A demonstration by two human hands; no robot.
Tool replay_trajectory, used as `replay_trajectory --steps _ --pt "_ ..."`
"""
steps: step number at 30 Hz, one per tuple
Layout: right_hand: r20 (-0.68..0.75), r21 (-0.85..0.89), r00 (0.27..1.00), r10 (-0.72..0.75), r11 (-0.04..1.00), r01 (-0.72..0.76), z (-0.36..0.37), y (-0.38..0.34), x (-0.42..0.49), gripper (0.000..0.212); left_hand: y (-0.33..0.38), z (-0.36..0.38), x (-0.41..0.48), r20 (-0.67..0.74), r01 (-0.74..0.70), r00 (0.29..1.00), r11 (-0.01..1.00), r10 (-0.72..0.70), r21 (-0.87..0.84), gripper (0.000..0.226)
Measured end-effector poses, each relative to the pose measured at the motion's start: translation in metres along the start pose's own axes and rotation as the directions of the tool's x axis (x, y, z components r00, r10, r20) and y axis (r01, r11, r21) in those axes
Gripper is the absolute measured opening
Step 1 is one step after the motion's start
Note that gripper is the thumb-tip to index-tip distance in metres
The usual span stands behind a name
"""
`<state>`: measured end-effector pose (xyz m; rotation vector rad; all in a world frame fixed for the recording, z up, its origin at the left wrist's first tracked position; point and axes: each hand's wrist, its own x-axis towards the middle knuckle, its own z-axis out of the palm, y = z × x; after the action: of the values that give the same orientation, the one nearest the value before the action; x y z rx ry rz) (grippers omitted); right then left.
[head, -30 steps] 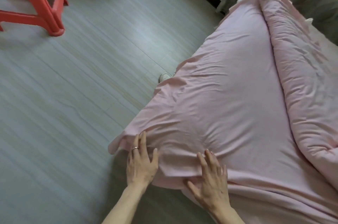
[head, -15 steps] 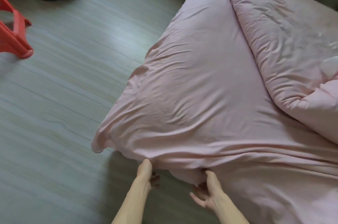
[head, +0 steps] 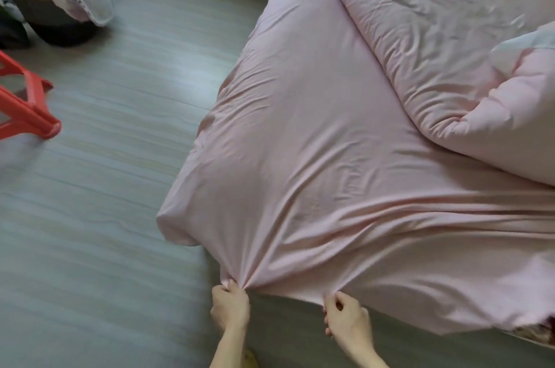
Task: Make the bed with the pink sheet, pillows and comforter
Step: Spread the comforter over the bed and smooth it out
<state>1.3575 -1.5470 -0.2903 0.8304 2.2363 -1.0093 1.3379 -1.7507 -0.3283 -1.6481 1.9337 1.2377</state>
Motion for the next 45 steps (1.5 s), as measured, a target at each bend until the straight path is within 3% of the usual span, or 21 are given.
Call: replay_trajectory --steps 2,5,7,9,12,15,18,21,22,24,26,29,31,34,37,39,41,45 --pt "0.097 -0.149 0.992 0.086 0.986 -0.071 -0.005 0.023 -0.011 0.037 -0.005 0.005 0.008 0.059 0.048 0.997 0.999 -0.047 -0.014 0.041" --pt "0.092 -0.127 0.976 0.195 0.975 -0.182 -0.012 0.060 -0.020 0.031 -0.023 0.019 0.019 0.162 0.067 0.985 0.995 -0.054 -0.075 0.040" --pt "0.150 -0.227 0.964 0.219 0.957 -0.182 -0.019 0.083 -0.013 0.017 -0.035 0.032 0.020 0.218 0.088 0.974 0.992 -0.067 -0.091 0.043" --pt "0.169 -0.233 0.954 0.246 0.951 -0.204 -0.031 0.106 0.003 0.024 -0.044 0.048 0.012 0.263 0.091 0.962 0.994 -0.071 -0.066 0.054" --pt "0.018 -0.035 0.969 0.245 0.969 -0.244 -0.056 0.129 0.041 0.060 -0.053 0.076 -0.002 0.365 0.064 0.930 0.998 -0.048 -0.031 0.071" --pt "-0.209 0.275 0.919 0.334 0.922 -0.272 -0.093 0.161 0.087 0.098 -0.058 0.113 -0.019 0.488 0.008 0.873 0.999 -0.023 0.032 0.082" --pt "-0.374 0.577 0.802 0.467 0.794 -0.193 -0.137 0.138 0.082 0.099 -0.048 0.135 -0.056 0.566 0.013 0.824 0.999 -0.032 0.037 0.085" --pt "-0.191 0.833 0.792 0.579 0.523 -0.182 -0.171 0.145 0.085 0.089 -0.042 0.162 -0.089 0.629 0.024 0.776 0.999 -0.037 0.030 0.070" --pt "-0.134 0.844 0.815 0.563 0.496 -0.204 -0.182 0.151 0.085 0.077 -0.040 0.172 -0.101 0.643 0.017 0.765 0.999 -0.031 0.029 0.065" --pt "-0.140 0.789 0.845 0.517 0.574 -0.221 -0.194 0.162 0.089 0.050 -0.035 0.185 -0.119 0.682 0.021 0.731 1.000 -0.009 -0.008 0.054" --pt "-0.187 0.712 0.881 0.436 0.678 -0.185 -0.201 0.177 0.088 0.037 -0.033 0.205 -0.136 0.688 0.027 0.725 0.997 0.031 -0.073 0.054" --pt "-0.224 0.611 0.906 0.359 0.776 -0.157 -0.192 0.217 0.069 0.039 -0.037 0.225 -0.152 0.579 0.008 0.814 0.996 0.049 -0.094 0.086" --pt "-0.169 0.571 0.897 0.408 0.783 -0.248 -0.181 0.270 0.046 0.042 -0.048 0.236 -0.169 0.534 0.037 0.845 0.996 0.012 -0.083 0.105" --pt "-0.045 0.496 0.854 0.518 0.754 -0.431 -0.184 0.360 0.013 0.057 -0.071 0.256 -0.191 0.545 0.117 0.837 0.987 -0.040 -0.106 0.112" --pt "0.006 0.463 0.841 0.540 0.744 -0.481 -0.208 0.407 -0.005 0.050 -0.101 0.269 -0.213 0.486 0.063 0.874 0.996 -0.028 -0.055 0.094" --pt "-0.006 0.376 0.857 0.515 0.795 -0.475 -0.216 0.426 0.000 0.069 -0.125 0.259 -0.239 0.333 -0.066 0.942 0.993 0.031 0.095 0.070" --pt "0.001 0.278 0.871 0.492 0.836 -0.472 -0.217 0.447 0.013 0.076 -0.146 0.243 -0.262 0.234 -0.125 0.969 0.974 0.079 0.188 0.065" --pt "0.010 0.174 0.907 0.422 0.892 -0.417 -0.226 0.436 0.012 0.056 -0.174 0.218 -0.270 0.216 -0.179 0.968 0.954 0.128 0.240 0.059"
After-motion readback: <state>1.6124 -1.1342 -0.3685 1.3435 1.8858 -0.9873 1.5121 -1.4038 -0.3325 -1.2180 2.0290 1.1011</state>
